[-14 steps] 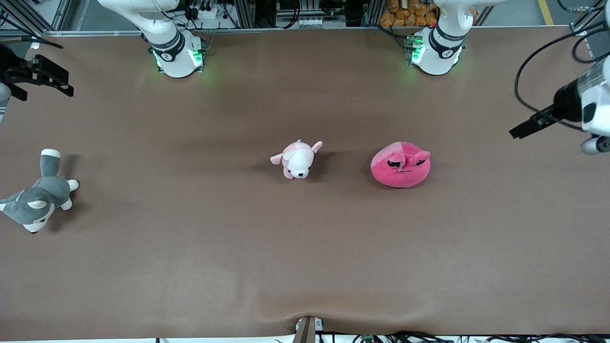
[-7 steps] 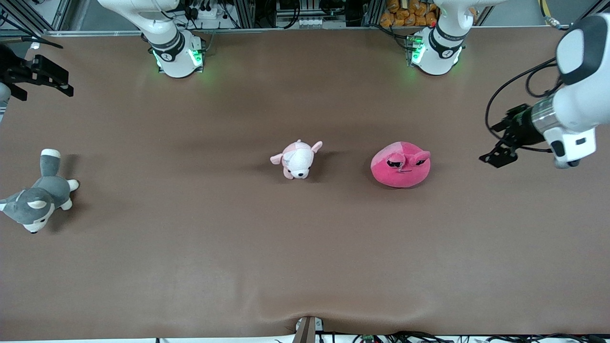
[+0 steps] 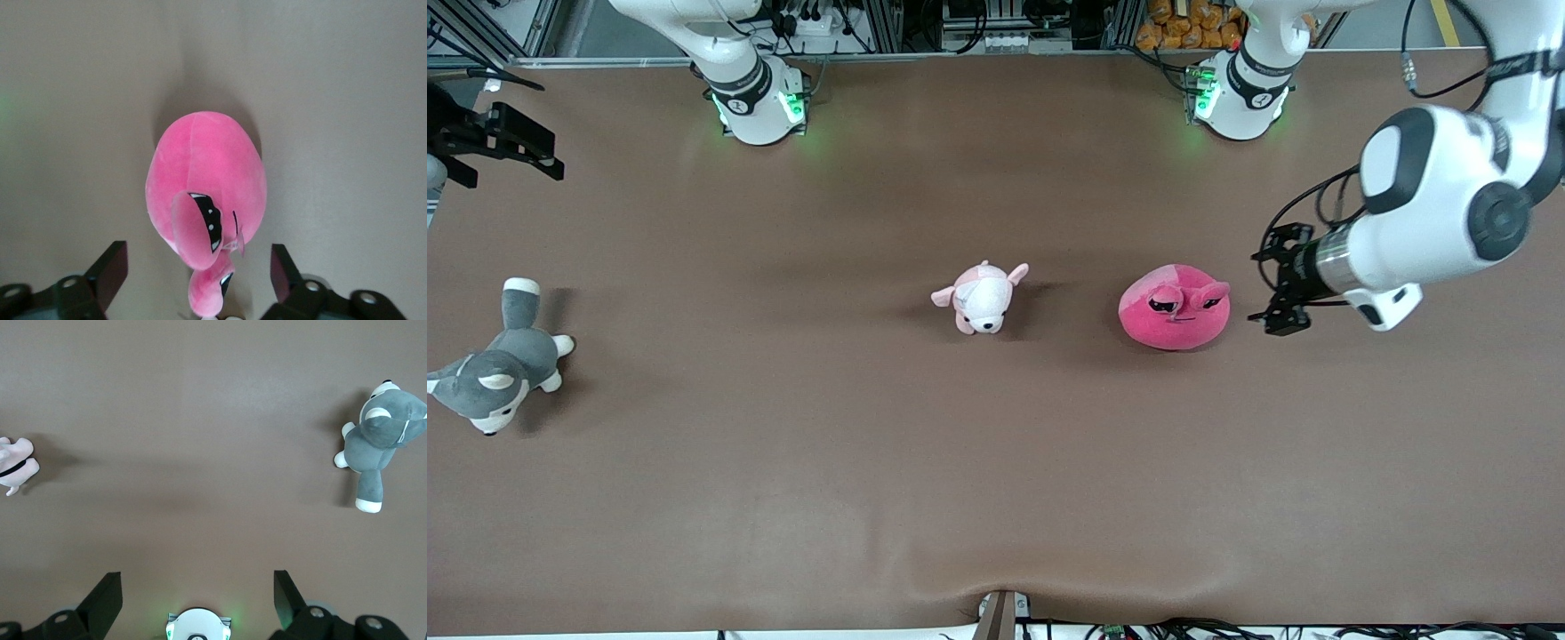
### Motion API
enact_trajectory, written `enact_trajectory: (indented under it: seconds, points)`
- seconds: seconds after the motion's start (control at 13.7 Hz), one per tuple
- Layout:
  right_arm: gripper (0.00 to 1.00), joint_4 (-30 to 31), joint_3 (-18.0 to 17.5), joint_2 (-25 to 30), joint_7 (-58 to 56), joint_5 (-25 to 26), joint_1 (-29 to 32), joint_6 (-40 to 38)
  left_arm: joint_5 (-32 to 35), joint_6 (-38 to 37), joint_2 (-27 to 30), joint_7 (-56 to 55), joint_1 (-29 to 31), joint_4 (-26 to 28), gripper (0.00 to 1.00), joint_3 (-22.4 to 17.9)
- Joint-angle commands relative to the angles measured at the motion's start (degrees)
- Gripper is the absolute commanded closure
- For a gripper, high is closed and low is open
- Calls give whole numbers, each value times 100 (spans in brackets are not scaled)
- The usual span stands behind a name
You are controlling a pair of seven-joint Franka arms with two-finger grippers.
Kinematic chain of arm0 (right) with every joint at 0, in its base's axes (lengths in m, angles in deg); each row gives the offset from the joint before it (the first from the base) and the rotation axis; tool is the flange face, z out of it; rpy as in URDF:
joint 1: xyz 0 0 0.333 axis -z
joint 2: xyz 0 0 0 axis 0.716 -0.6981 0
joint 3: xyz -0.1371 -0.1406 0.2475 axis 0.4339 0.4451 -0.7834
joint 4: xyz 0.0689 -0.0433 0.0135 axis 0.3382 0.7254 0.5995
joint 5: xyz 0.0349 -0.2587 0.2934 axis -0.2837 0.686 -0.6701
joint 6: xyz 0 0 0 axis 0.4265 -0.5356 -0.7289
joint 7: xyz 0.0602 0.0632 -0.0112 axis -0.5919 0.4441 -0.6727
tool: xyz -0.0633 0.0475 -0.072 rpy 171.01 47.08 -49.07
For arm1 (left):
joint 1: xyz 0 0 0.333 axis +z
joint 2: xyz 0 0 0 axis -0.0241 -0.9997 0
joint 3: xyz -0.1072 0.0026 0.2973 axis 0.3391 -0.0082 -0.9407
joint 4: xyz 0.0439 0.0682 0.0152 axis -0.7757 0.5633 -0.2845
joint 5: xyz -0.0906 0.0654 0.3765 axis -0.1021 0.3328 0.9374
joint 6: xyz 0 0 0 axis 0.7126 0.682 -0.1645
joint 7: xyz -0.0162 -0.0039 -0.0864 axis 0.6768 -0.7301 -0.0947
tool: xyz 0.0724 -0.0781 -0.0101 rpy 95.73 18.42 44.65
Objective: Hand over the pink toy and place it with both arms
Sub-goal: 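Reach the left gripper down to the pink plush and grasp it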
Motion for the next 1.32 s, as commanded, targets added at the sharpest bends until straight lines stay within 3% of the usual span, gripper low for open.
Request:
enact_trajectory:
  seconds: [0.0,0.15,0.29,0.59,0.73,1.02,1.24]
  points:
    - [0,-143,-77,-60,53,-117,137,-81,-218,671,46,-258,28,604,11,66]
    - [0,-134,-77,-60,53,-117,137,-89,-228,910,37,-303,28,868,11,136]
    - [0,-134,-77,-60,53,-117,137,-89,-419,973,20,-303,28,1001,17,145]
    - [0,-134,-77,-69,36,-117,137,-81,-605,1061,-77,-312,29,984,65,145]
    - [0,-134,-77,-77,18,-117,146,-81,-605,1061,-86,-312,28,949,100,154]
    - [0,-134,-85,-86,18,-117,146,-81,-605,1026,150,-320,46,870,100,154]
    - [0,-151,-85,-86,0,-91,119,-63,-763,667,318,-628,46,432,100,198]
